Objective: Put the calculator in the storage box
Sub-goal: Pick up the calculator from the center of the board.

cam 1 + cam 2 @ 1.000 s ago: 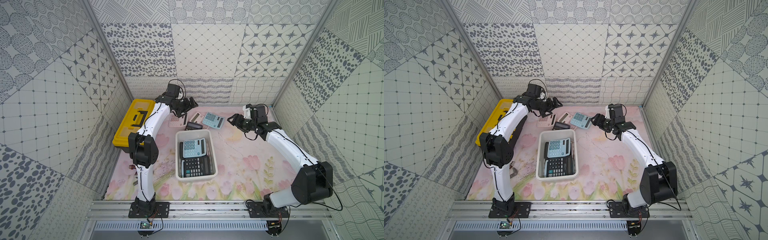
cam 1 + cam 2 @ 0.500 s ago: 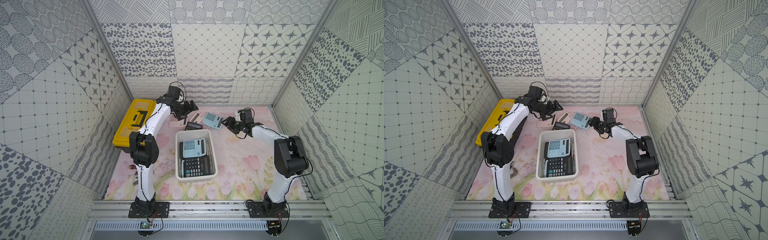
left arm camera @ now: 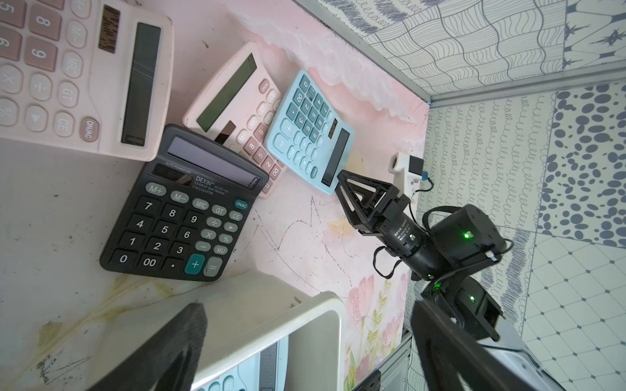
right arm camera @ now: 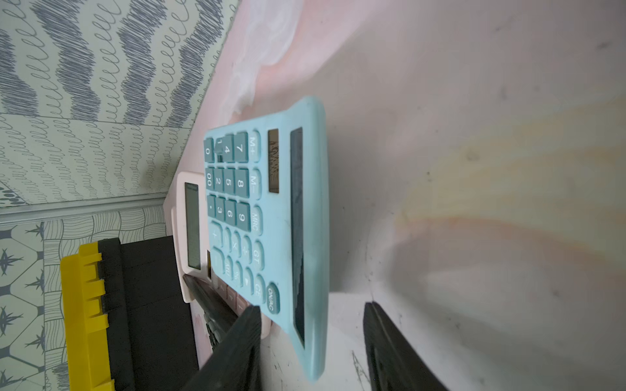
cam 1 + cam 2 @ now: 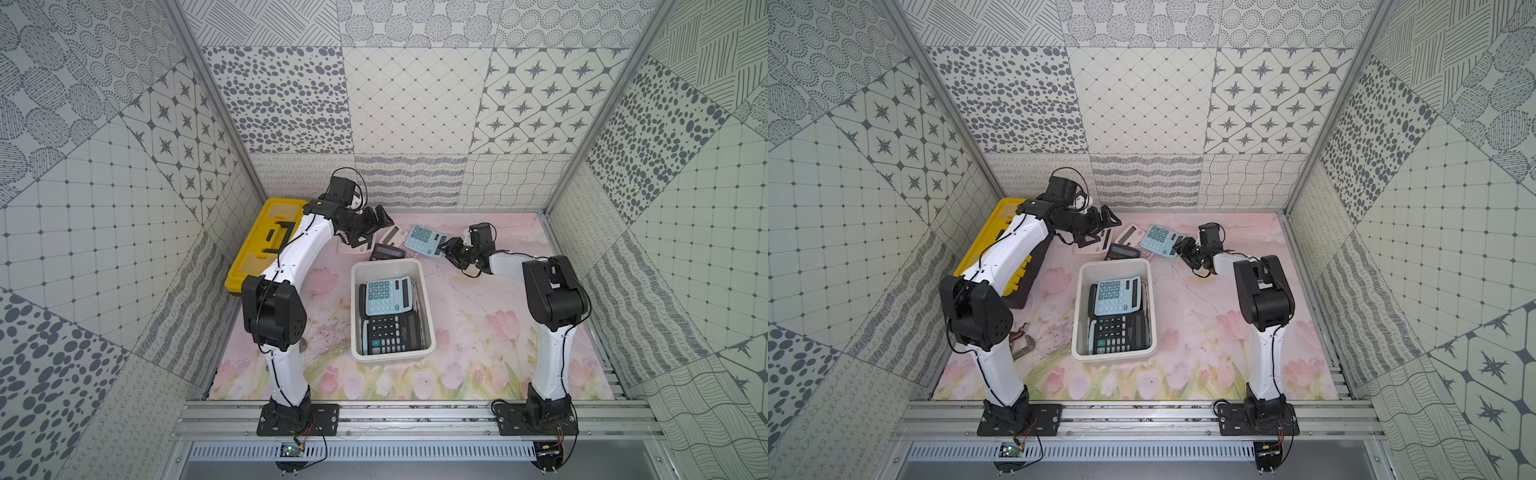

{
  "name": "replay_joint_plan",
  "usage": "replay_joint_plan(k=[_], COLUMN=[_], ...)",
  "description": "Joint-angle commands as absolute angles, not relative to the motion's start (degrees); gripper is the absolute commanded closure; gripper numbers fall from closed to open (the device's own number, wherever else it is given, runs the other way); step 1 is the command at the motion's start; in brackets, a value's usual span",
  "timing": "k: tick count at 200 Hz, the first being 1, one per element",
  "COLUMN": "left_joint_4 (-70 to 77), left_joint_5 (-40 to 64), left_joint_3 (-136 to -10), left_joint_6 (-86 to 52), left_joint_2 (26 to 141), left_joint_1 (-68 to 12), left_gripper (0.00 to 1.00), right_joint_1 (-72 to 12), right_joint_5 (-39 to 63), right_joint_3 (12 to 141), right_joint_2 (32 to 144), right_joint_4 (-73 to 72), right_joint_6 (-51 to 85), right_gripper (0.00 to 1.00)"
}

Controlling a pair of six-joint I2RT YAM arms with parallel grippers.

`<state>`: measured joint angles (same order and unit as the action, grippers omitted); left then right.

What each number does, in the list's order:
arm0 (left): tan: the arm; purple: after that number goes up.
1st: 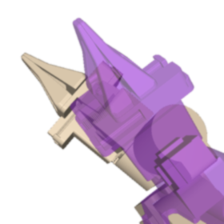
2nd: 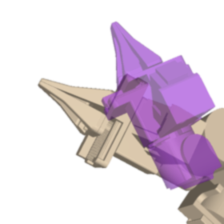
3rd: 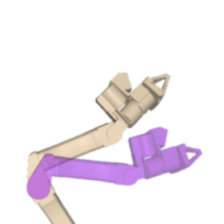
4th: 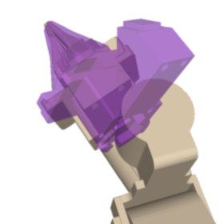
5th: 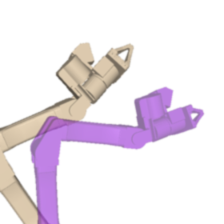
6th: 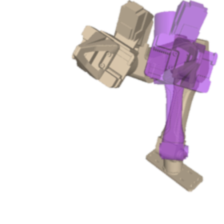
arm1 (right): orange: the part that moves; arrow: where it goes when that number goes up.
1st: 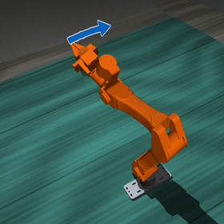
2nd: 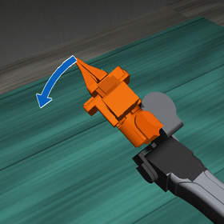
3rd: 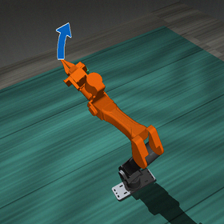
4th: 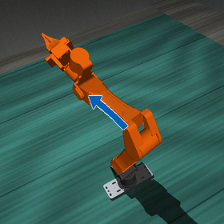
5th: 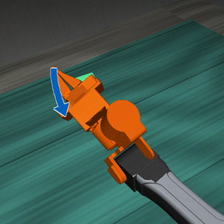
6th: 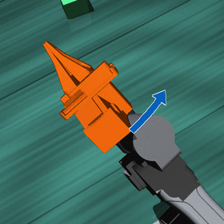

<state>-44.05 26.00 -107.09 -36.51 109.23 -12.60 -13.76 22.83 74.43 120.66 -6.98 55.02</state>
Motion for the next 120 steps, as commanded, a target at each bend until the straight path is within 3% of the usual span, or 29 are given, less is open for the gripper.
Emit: replay_joint_plan(k=[1, 62, 120], left_joint_4=[-41.1, -40.8, -42.6], left_joint_5=[28.8, 28.9, 28.8], left_joint_3=[-104.9, -102.4, -102.5], left_joint_6=[-37.1, -37.6, -36.9], left_joint_2=[107.0, 105.5, 102.5], left_joint_1=[-12.6, -13.3, -15.7], left_gripper=[0.00, 0.00, 0.00], right_joint_1=[-14.3, -15.9, -15.7], right_joint_5=[23.7, 22.6, 21.2], right_joint_3=[76.2, 74.9, 72.9], right_joint_2=[123.0, 125.8, 124.7], right_joint_4=[-13.3, -18.5, -22.8], right_joint_6=[57.7, 61.2, 62.5], right_gripper=[0.48, 0.57, 0.92])
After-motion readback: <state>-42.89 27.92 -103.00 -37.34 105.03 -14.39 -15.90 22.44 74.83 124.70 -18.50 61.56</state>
